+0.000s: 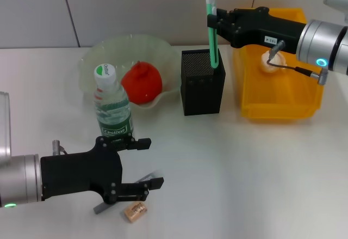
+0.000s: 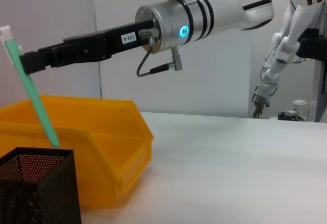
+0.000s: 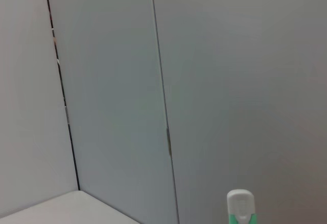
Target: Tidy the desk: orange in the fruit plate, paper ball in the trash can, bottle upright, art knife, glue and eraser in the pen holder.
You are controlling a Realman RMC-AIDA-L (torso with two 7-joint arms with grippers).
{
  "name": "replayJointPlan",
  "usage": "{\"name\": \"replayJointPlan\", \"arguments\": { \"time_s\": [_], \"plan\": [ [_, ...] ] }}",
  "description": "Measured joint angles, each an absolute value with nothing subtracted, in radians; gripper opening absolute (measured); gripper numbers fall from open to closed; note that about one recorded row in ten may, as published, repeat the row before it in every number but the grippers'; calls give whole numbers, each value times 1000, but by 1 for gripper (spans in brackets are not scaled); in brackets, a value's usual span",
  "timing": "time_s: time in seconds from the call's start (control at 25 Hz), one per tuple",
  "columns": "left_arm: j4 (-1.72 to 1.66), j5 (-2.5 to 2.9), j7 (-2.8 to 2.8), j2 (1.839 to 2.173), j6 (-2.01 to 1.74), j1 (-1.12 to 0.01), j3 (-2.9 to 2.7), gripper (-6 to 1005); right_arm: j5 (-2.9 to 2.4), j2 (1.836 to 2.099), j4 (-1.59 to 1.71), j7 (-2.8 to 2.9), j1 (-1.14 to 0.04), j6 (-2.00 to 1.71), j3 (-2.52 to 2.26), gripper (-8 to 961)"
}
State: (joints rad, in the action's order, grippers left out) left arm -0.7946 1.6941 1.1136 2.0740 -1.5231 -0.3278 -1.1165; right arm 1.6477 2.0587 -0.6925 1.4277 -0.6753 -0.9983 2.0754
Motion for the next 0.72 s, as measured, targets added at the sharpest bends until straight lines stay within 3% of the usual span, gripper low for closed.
{"name": "replayJointPlan", "arguments": {
  "time_s": [0.72],
  "plan": [
    [-778,1692,1100,2074,-1523,-328,-1117,800,1650,2055,-620,1387,-715,-952,2075,180]
  ]
}}
